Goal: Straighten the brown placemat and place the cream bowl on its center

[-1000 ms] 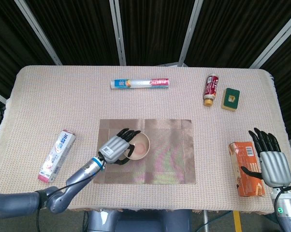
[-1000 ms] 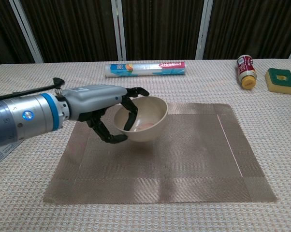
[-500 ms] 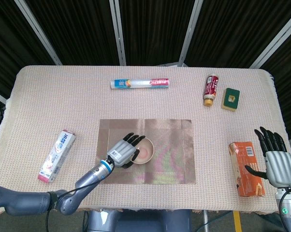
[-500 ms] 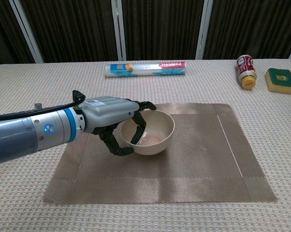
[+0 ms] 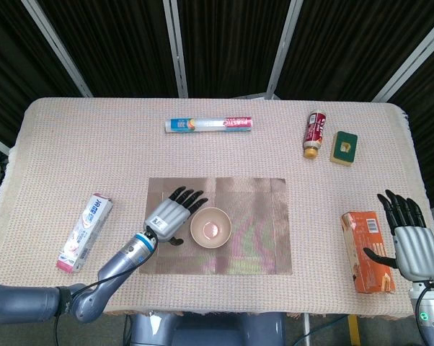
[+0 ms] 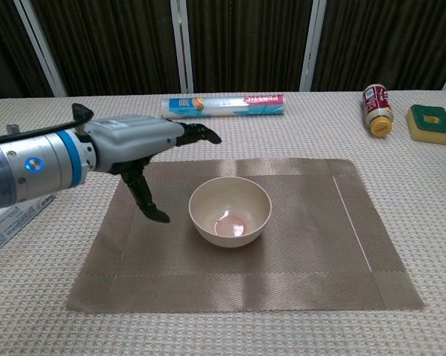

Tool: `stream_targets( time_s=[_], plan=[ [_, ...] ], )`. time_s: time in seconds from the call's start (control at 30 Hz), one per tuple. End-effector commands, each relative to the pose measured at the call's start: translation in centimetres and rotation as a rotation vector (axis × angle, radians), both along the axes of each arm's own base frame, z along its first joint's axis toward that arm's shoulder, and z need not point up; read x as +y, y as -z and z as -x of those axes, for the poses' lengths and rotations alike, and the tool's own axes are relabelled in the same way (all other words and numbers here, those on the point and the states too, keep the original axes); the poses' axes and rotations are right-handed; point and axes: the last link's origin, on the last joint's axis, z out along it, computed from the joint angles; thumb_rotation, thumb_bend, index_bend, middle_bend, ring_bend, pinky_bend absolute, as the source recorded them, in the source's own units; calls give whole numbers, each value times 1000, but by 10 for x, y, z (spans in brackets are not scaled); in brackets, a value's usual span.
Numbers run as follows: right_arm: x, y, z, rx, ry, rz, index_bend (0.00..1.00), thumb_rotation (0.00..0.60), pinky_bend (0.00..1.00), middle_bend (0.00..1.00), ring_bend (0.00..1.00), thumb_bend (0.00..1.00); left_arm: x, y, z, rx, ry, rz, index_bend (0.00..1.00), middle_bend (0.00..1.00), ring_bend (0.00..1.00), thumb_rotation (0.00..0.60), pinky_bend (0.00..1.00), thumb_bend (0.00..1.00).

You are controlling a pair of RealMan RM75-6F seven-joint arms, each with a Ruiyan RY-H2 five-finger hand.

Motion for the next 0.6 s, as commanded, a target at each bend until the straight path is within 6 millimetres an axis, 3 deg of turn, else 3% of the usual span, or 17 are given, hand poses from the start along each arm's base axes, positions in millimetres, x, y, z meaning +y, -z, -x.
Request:
stream_targets(
  time_s=[0.03, 0.23, 0.37, 0.6],
  plan=[
    [1, 1, -1, -1, -7, -4, 0, 600, 0, 0, 0, 0, 7, -40, 19, -24, -42, -121, 0, 0, 0, 600, 0, 52],
    [1, 1, -4, -6, -19, -9, 0, 600, 0, 0, 0, 0, 7, -113, 71, -78, -168, -329, 0, 0, 0, 600, 0, 53],
    [2, 1, -6, -10, -30, -10, 0, 600, 0, 0, 0, 0, -15, -154, 111, -109, -232, -440, 0, 0, 0, 600, 0, 53],
    [2, 2, -6, -6, -38, -14, 0, 600, 0, 0, 0, 0, -64, -180, 165, -138, -304, -516, 0, 0, 0, 600, 0, 53]
  ],
)
